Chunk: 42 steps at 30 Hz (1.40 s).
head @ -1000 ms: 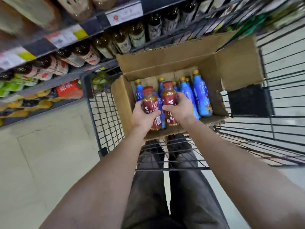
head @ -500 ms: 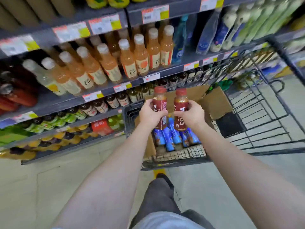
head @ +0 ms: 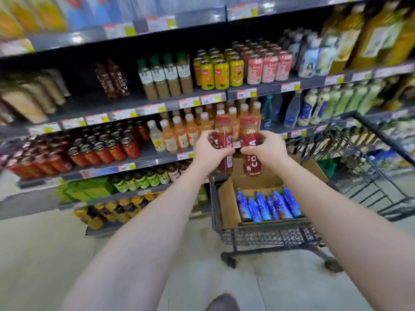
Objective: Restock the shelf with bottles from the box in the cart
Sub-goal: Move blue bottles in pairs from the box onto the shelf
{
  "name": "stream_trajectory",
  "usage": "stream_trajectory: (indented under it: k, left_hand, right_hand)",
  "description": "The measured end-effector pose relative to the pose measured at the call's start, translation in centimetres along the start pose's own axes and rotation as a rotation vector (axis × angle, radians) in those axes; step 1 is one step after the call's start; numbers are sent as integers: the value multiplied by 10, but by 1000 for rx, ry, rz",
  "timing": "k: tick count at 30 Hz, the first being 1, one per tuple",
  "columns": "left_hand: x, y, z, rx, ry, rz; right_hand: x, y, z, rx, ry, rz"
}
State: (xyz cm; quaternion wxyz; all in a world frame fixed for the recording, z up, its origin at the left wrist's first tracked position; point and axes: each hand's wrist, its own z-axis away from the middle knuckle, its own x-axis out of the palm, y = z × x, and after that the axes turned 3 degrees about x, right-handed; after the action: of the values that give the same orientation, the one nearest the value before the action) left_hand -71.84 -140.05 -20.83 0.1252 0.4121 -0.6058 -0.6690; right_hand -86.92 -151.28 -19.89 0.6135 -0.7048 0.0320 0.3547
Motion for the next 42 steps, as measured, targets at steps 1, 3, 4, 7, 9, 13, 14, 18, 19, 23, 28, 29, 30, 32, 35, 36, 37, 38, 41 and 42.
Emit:
stream_trajectory:
  k: [1,3,4,7,9,13,14,18,19,23,28,29,30,32,35,36,37,38,41,42]
  left_hand:
    - [-16,8,3,10,20,-15]
    - [-49,20,10,33,87,-20]
    - [-65,23,13,32,128,-14]
    - [-112,24,23,7,207,-13]
    - [-145,15,24,12,240,-28]
    - [-209,-11,20,-17,297,-76]
    - [-225,-19,16,-28,313,-80]
    - [-288,-49,-2,-41,316,-50]
    - [-304,-55,-8,-39,314,-48]
    - [-364,-78,-33,-2,281,-85]
    - [-421,-96,-62,15,226,-108]
    - [-430,-101,-70,17,220,-104]
    - [-438,-107,-78,14,219,-100]
    - [-448,-116,-93,15,215,-81]
    - [-454,-127,-120,5,203,-46]
    - [-454,-129,-129,-1,200,-39]
    - [-455,-131,-137,-5,199,-28]
    - [-455,-132,-145,-6,194,-19]
    - [-456,-137,-170,3,157,-28]
    - [-456,-139,-179,3,157,-30]
  right_hand:
    - [3,-15,6,-28,-7,-14]
    - [12,-45,17,-80,-25,-32]
    - [19,-58,22,-104,-39,-38]
    - [47,-93,30,-155,-74,-70]
    - [69,-116,33,-162,-95,-97]
    - [118,-161,37,-201,-113,-99]
    - [133,-171,36,-205,-123,-113]
    - [199,-211,36,-209,-142,-207]
    - [216,-222,37,-207,-139,-227]
    - [288,-258,36,-177,-125,-192]
    - [346,-288,26,-144,-107,-191]
    - [355,-294,20,-129,-100,-197]
    - [364,-300,14,-120,-98,-193]
    - [378,-310,-1,-114,-95,-169]
    - [395,-321,-29,-107,-74,-160]
    - [400,-324,-39,-110,-72,-157]
    - [404,-327,-49,-118,-74,-153]
    - [409,-329,-60,-128,-83,-151]
    - [421,-338,-95,-154,-112,-153]
    - [425,-342,-106,-168,-118,-149]
